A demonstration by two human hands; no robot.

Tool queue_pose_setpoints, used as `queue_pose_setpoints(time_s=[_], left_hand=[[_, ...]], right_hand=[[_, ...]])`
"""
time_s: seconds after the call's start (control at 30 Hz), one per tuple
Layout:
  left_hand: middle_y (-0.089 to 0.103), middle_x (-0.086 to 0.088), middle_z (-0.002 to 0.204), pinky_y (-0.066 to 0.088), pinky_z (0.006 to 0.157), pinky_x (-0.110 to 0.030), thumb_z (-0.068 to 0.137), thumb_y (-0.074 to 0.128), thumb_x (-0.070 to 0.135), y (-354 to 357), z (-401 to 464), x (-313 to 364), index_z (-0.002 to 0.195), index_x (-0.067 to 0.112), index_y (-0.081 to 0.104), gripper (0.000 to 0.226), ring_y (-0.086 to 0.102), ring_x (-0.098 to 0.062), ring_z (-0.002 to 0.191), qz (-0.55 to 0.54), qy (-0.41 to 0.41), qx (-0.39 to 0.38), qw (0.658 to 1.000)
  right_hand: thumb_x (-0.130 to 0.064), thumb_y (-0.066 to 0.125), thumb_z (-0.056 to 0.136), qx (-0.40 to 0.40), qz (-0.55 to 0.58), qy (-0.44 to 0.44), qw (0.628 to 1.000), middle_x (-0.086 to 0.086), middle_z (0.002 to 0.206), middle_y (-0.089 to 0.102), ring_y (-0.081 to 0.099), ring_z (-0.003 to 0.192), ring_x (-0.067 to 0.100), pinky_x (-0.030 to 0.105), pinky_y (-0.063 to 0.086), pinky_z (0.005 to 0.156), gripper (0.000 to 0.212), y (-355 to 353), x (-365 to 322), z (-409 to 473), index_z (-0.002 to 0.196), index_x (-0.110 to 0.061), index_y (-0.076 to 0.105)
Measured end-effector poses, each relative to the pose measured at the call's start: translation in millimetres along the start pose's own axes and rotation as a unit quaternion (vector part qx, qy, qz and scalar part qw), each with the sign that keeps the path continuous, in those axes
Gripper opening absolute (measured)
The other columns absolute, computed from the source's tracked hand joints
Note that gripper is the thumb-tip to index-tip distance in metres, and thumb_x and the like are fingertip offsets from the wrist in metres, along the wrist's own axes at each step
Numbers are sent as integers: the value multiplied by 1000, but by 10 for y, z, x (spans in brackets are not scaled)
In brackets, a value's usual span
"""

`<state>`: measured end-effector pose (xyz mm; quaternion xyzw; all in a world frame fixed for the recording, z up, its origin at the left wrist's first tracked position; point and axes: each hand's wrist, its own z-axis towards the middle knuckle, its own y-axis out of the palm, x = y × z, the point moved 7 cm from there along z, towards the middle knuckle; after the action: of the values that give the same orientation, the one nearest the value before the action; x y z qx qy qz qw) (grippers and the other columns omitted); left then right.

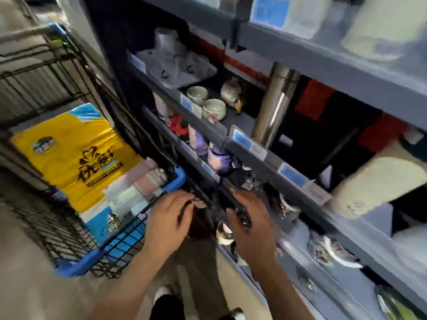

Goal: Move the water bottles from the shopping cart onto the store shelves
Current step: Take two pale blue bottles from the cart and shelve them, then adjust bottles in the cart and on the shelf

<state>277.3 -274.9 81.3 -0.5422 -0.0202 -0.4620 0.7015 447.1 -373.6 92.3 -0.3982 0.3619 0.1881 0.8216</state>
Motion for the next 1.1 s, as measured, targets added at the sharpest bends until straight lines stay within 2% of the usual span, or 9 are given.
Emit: queue_pose_setpoints(time_s=[0.1, 0.27, 0.33, 0.47, 0.67, 0.77, 0.9, 1.0, 1.1], left_hand=[[70, -4, 102, 53, 70, -33, 90, 45, 30, -455, -161, -624, 99, 14, 72, 33, 65, -23, 87, 32, -95, 27, 995], [68, -2, 105, 50, 77, -35, 90, 42, 39, -1010, -453, -1651, 101, 15, 69, 39, 62, -24, 96, 43, -223, 41, 973], [67, -3, 104, 48, 79, -36, 89, 40, 41, -1144, -479, -1990, 103, 14, 69, 42, 63, -27, 95, 29, -254, 29, 966], [65, -7, 102, 46, 77, -35, 88, 37, 46, -1266, -381, -2468, 107, 12, 68, 50, 61, -27, 93, 29, -255, -12, 967], [63, -2, 111, 50, 75, -36, 87, 34, 53, -1194, -311, -2845, 112, 15, 67, 56, 62, -26, 100, 4, -276, -54, 960], [59, 1, 121, 44, 82, -31, 96, 52, 37, -1015, -301, -2974, 122, 18, 62, 34, 58, -21, 110, -4, -293, -81, 953], [51, 6, 133, 40, 91, -26, 98, 54, 33, -767, -188, -3114, 135, 25, 51, 38, 49, -14, 121, 8, -287, -136, 948], [48, 6, 138, 37, 97, -25, 98, 54, 34, -586, -42, -3252, 138, 27, 47, 42, 45, -13, 125, 27, -279, -172, 944], [46, 4, 140, 36, 99, -26, 98, 52, 37, -372, 185, -3400, 141, 28, 45, 44, 44, -15, 127, 48, -265, -202, 942]], right_hand=[[-37, 54, 89, -87, 28, -3, 996, -11, 117, 59, 51, 111, -4, 7, 38, 95, 35, 685, -283, 146, 114, -16, 66], [-37, 53, 87, -204, 6, -45, 978, 0, 121, 61, 52, 115, 12, 8, 30, 99, 38, 1825, -802, 256, 114, -13, 66], [-41, 51, 85, -256, 0, -26, 966, 1, 125, 57, 51, 118, 16, 18, 33, 102, 43, 2213, -951, 288, 115, -15, 65], [-49, 46, 79, -318, -31, 15, 947, -1, 129, 51, 47, 123, 21, 37, 39, 104, 52, 2722, -1049, 327, 119, -20, 61], [-31, 64, 90, -368, -74, 67, 925, -8, 129, 44, 44, 118, 9, 17, 31, 91, 37, 3029, -911, 411, 124, -21, 57], [-30, 65, 89, -373, -109, 73, 918, -2, 129, 49, 48, 116, 17, 29, 40, 94, 36, 3149, -682, 477, 122, -20, 59], [-38, 59, 87, -367, -186, 51, 910, 6, 124, 57, 58, 106, 32, 42, 50, 86, 37, 3348, -364, 519, 116, -15, 63], [-50, 43, 88, -405, -255, 11, 878, 2, 127, 56, 59, 108, 30, 41, 51, 84, 49, 3501, -216, 437, 123, -18, 59], [-48, 43, 82, -382, -262, 16, 886, 2, 107, 66, 65, 91, 29, 40, 55, 74, 48, 3507, -160, 439, 110, -17, 66]])
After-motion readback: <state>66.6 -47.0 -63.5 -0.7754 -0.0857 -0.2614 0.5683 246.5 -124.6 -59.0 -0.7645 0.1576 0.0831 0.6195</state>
